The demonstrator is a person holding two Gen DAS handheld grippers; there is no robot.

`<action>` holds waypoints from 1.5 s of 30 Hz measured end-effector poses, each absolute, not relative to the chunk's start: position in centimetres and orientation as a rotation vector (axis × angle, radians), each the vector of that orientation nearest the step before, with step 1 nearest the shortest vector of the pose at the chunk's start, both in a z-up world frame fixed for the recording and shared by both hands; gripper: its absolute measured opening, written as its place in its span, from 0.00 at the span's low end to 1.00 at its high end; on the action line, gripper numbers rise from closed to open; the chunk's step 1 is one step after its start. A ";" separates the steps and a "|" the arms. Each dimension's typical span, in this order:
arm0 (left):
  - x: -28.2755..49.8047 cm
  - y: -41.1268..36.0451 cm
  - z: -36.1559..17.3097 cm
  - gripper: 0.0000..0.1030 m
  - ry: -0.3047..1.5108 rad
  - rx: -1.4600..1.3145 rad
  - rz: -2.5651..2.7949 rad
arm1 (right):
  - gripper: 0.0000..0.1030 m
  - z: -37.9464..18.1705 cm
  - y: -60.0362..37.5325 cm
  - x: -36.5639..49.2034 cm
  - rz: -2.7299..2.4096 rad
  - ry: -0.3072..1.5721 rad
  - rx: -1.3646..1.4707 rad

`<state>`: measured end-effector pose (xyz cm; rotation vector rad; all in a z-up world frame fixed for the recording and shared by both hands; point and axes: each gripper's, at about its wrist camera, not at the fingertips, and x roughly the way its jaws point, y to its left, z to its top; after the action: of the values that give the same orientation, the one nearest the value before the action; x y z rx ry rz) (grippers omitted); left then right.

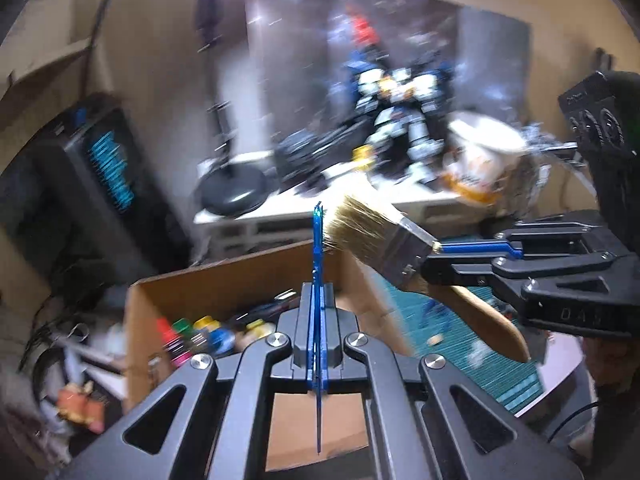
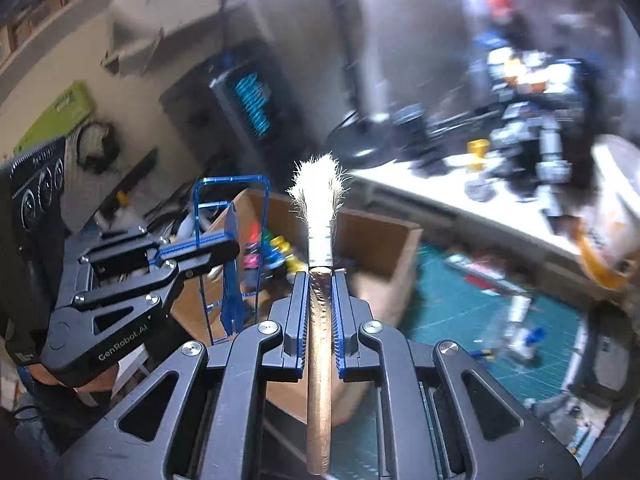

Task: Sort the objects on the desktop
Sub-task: 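Carry the paintbrush and blue rack over the cardboard box, then lower the brush and rack into the box and open both grippers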

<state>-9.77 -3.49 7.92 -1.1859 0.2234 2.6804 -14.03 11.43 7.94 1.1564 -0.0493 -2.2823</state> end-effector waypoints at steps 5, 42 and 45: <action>-10.7 -7.6 5.0 0.01 0.302 -1.333 2.711 | 0.10 5.5 4.1 -15.4 -2.142 0.056 1.243; -15.7 -15.0 -10.0 0.15 0.303 -1.987 2.439 | 0.27 -12.4 -7.9 -18.7 -1.865 0.407 1.645; -14.3 -14.5 -7.8 0.68 0.292 -1.873 2.574 | 0.29 -9.8 -6.3 -18.1 -1.957 0.407 1.563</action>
<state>-14.33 -14.49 -7.75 -1.8729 0.2920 2.5742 -18.05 -6.27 -9.84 1.5626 0.4073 -1.9571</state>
